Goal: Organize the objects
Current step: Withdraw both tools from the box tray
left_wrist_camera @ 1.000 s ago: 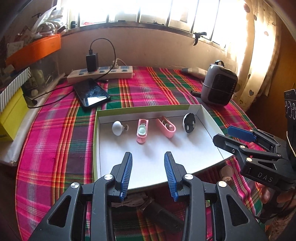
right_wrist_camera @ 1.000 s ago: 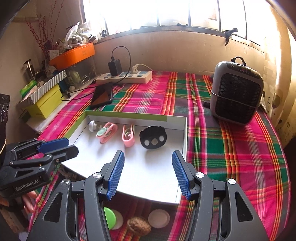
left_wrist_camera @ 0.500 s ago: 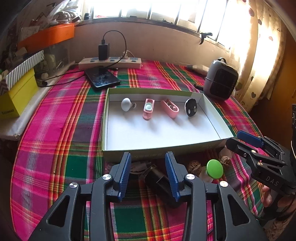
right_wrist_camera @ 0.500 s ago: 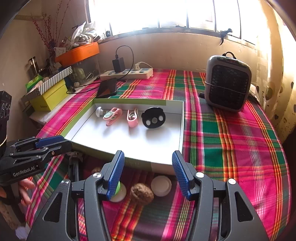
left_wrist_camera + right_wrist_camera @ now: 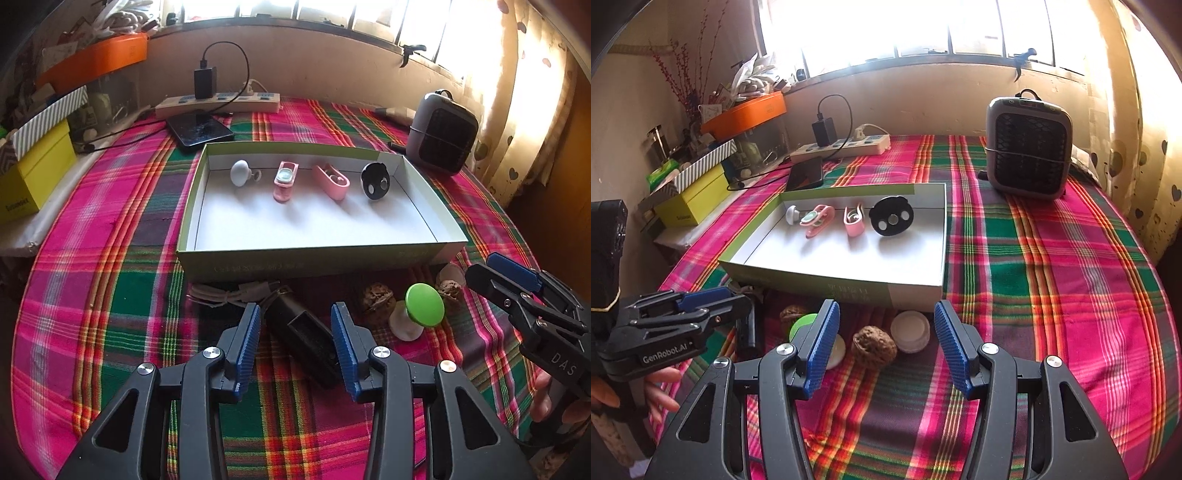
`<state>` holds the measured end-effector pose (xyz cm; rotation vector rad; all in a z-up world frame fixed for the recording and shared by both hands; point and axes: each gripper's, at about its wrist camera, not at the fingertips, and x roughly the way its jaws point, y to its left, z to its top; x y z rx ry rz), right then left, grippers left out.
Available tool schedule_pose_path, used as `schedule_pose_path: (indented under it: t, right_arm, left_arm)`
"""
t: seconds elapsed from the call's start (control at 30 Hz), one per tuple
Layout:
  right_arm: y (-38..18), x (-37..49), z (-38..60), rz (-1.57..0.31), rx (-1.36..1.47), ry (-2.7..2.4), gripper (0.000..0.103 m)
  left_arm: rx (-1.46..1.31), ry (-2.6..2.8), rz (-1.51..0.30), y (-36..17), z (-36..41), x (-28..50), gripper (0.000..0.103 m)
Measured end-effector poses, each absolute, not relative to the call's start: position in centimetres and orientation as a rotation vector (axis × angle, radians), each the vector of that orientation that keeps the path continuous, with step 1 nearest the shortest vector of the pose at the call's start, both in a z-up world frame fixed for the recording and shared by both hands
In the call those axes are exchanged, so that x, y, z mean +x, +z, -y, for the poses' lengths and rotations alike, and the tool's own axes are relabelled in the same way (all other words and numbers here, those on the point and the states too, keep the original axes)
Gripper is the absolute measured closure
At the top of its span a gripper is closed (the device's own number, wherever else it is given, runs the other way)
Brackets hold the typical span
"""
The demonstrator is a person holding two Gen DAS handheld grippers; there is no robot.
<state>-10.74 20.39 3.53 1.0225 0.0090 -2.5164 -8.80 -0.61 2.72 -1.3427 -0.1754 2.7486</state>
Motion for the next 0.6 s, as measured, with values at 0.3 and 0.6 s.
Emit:
schedule_pose_path:
  t: [0.3,0.6]
  right_arm:
    - [3.2,-10.5,-20.7,0.005,1.025,-2.508,0.048]
    - [2.9,-10.4,-21.0,0.021,1.036,-2.504,0.048]
  left_arm:
    - [-1.393,2.728,0.118,2.1,-0.5,-8.6,0.065]
    - [-1.393,2.734,0.072,2.3,-0.5,-8.1,0.065]
